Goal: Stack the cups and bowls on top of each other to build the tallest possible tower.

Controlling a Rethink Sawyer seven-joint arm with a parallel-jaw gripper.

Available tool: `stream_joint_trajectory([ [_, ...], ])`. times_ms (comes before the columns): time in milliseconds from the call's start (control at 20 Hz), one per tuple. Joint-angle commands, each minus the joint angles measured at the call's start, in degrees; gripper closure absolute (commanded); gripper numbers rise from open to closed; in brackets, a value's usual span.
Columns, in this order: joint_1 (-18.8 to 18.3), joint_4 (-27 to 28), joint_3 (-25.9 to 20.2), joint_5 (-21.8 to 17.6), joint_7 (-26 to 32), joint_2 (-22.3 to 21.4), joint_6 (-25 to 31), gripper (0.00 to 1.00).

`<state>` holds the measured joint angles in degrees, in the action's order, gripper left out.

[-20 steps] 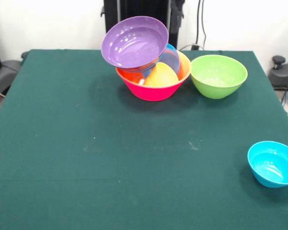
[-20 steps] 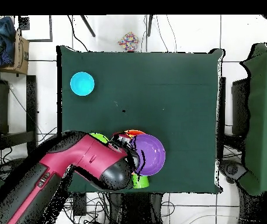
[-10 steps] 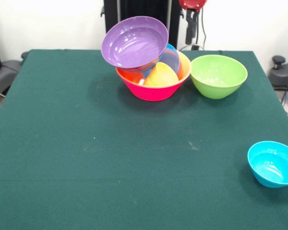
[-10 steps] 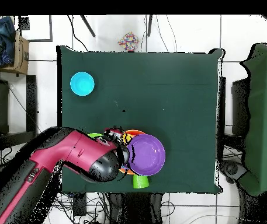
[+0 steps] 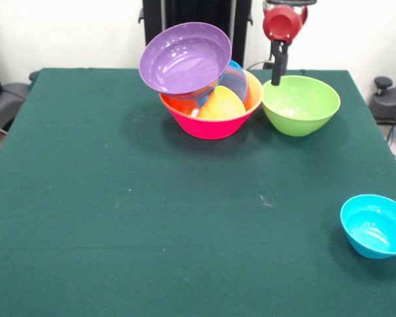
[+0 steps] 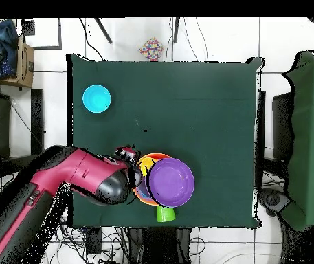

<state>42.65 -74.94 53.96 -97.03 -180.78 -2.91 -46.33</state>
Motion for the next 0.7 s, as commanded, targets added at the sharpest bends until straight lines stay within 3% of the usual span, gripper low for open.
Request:
stream_joint_trajectory([
  [50, -0.18, 4.99, -7.26, 3.64, -12.87, 4.32, 6.12, 0.0],
  [700, -0.37, 7.4, -6.47, 7.52, -11.82, 8.28, 9.23, 0.0],
])
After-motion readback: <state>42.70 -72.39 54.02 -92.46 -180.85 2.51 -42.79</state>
